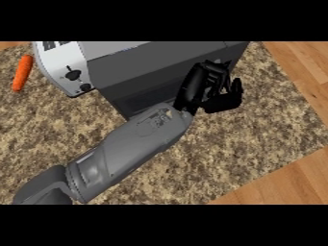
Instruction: Pick up the milk, place it into the microwave and close the microwave
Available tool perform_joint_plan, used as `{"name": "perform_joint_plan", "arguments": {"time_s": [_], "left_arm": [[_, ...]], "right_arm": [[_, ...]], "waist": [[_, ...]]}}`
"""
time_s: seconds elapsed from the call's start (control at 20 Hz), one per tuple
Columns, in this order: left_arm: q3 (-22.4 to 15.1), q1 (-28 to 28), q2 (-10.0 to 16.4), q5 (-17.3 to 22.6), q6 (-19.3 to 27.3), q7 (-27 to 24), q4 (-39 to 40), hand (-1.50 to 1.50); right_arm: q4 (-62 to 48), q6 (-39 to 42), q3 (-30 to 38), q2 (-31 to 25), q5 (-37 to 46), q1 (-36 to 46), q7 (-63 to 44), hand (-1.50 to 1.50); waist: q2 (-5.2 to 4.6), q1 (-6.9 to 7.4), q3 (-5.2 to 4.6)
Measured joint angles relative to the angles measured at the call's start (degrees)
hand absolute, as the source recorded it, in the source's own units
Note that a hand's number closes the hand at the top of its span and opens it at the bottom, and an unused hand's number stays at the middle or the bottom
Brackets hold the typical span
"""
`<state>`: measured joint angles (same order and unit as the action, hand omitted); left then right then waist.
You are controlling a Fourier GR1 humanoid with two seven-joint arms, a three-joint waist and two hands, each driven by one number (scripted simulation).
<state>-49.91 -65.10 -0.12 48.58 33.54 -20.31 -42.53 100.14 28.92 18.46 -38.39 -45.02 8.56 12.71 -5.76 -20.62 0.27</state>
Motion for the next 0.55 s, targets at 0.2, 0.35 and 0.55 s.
{"name": "perform_joint_plan", "arguments": {"time_s": [0.2, 0.35, 0.55], "left_arm": [[-1.3, -0.2, 0.0, 0.9, -2.1, -0.4, 0.2, -1.5], [-1.8, 0.0, 0.0, 1.8, -3.2, -1.1, 0.1, -1.5], [-1.3, 0.5, 0.0, 4.2, -4.8, -2.0, -0.8, -1.5]], "right_arm": [[0.5, -0.4, 1.2, -0.4, -0.8, -0.8, -0.3, -1.5], [1.0, -0.7, 2.1, -0.9, -1.3, -1.5, -0.7, -1.5], [1.8, -1.0, 3.1, -1.2, -2.1, -2.3, -1.1, -1.5]], "waist": [[0.03, 1.25, -0.03], [0.23, 2.17, -0.11], [0.41, 3.14, -0.22]]}}
